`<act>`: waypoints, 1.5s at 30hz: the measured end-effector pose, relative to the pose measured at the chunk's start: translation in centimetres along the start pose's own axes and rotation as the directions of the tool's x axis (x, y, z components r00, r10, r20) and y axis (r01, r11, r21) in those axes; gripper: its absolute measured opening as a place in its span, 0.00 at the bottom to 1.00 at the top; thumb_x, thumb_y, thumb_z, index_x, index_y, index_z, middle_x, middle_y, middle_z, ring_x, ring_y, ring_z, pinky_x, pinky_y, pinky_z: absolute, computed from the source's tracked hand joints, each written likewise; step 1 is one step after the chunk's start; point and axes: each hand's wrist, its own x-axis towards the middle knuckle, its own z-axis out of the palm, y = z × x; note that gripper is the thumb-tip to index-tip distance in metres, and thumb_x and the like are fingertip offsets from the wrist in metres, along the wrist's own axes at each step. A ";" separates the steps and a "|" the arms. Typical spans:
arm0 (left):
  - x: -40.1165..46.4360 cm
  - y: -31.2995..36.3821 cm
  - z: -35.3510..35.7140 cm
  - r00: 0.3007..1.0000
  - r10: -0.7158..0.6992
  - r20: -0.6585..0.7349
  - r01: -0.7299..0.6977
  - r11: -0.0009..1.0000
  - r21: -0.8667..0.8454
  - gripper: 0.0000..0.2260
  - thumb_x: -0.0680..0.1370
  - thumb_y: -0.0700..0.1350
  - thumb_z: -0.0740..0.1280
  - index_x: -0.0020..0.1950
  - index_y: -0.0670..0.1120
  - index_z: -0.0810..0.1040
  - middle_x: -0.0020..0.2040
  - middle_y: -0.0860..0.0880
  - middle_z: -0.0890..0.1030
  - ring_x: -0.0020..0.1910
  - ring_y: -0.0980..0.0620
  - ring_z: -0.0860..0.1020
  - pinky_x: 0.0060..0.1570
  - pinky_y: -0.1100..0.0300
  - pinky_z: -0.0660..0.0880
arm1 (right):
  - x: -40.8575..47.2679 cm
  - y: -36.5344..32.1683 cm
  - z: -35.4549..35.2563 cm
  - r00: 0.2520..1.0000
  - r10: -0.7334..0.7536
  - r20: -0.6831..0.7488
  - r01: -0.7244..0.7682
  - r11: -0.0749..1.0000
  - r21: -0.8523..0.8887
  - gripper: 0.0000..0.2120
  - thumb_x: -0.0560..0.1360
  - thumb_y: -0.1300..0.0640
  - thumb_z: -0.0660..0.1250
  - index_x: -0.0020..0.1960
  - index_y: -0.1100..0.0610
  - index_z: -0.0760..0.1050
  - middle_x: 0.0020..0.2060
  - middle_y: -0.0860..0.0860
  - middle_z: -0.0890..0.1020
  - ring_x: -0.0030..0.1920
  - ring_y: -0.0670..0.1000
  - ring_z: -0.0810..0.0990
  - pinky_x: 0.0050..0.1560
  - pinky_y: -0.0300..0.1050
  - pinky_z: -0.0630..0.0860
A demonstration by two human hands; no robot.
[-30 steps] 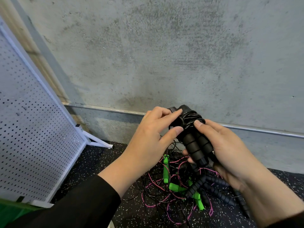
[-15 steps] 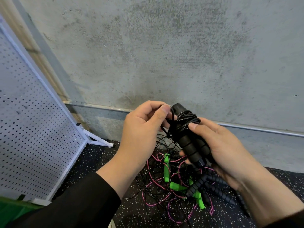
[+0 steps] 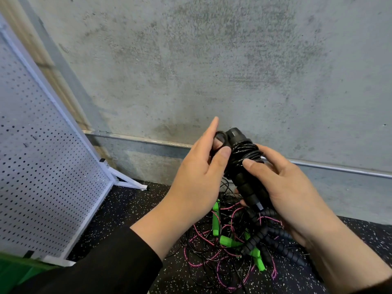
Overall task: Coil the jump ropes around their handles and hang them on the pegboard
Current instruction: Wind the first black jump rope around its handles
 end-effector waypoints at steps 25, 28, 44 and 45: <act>0.6 -1.8 -0.3 0.916 0.371 0.154 -0.397 0.781 0.482 0.22 0.84 0.40 0.58 0.79 0.38 0.64 0.47 0.60 0.61 0.42 0.63 0.67 0.43 0.58 0.72 | -0.1 0.4 -0.1 0.994 -0.088 -0.071 0.073 0.978 -0.196 0.07 0.80 0.49 0.66 0.53 0.40 0.68 0.38 0.60 0.84 0.31 0.64 0.80 0.33 0.63 0.77; 0.5 -1.9 -0.3 0.920 0.353 0.169 -0.390 0.789 0.475 0.23 0.84 0.39 0.59 0.80 0.39 0.63 0.47 0.60 0.61 0.48 0.74 0.69 0.44 0.64 0.69 | -0.1 0.7 -0.3 0.994 -0.106 -0.004 0.102 0.966 -0.236 0.13 0.77 0.49 0.71 0.54 0.39 0.70 0.39 0.54 0.84 0.36 0.63 0.83 0.40 0.67 0.82; 0.5 -1.7 -0.7 0.945 0.293 0.148 -0.328 0.834 0.443 0.24 0.85 0.47 0.54 0.80 0.40 0.63 0.46 0.56 0.65 0.43 0.56 0.68 0.46 0.52 0.72 | -0.1 1.4 -0.4 0.987 -0.140 0.073 0.157 0.926 -0.344 0.04 0.84 0.50 0.56 0.54 0.40 0.67 0.30 0.55 0.77 0.26 0.49 0.71 0.29 0.45 0.68; 0.5 -1.7 -0.7 0.943 0.293 0.158 -0.333 0.833 0.443 0.23 0.85 0.44 0.55 0.80 0.40 0.64 0.46 0.55 0.65 0.43 0.56 0.68 0.45 0.52 0.72 | 0.0 1.4 -0.4 0.987 -0.143 0.068 0.158 0.925 -0.347 0.04 0.84 0.49 0.56 0.53 0.40 0.67 0.32 0.59 0.77 0.27 0.51 0.71 0.30 0.47 0.69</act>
